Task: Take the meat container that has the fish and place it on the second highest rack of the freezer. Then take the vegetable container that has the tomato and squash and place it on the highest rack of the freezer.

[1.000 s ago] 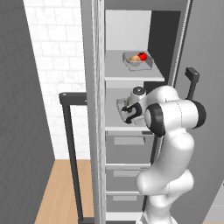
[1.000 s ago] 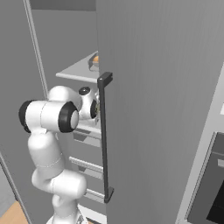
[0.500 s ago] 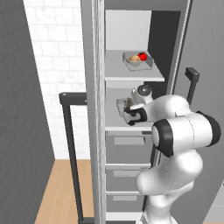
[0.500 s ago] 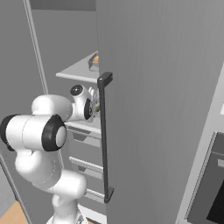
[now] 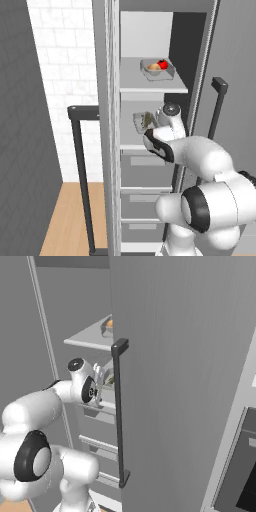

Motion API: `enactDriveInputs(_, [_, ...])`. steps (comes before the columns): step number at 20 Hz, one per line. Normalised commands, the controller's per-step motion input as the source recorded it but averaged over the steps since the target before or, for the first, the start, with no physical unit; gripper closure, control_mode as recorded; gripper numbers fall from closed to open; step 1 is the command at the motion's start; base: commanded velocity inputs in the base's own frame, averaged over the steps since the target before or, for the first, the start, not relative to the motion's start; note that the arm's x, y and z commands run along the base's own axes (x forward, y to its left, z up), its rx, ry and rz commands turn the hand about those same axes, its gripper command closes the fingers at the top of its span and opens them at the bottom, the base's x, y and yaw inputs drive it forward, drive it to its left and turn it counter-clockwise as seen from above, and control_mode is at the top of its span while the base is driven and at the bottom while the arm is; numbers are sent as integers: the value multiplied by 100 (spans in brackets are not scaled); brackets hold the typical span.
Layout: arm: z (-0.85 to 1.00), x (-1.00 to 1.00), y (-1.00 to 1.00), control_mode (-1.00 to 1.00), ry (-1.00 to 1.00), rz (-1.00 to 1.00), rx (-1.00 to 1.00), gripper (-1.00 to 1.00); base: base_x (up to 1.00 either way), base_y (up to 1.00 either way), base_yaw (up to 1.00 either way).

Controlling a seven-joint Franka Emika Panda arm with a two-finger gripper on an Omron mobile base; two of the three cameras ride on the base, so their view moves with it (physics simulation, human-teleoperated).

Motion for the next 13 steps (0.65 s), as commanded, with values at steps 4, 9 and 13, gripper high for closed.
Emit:
enactDriveInputs(4, [13,-100,0,-100,1,3,-2,-100,0,0,0])
enactDriveInputs(9, [51,-98,0,-100,0,3,0,-100,0,0,0])
enactDriveInputs(13, [88,-42,0,-100,-2,0,0,-100,0,0,0])
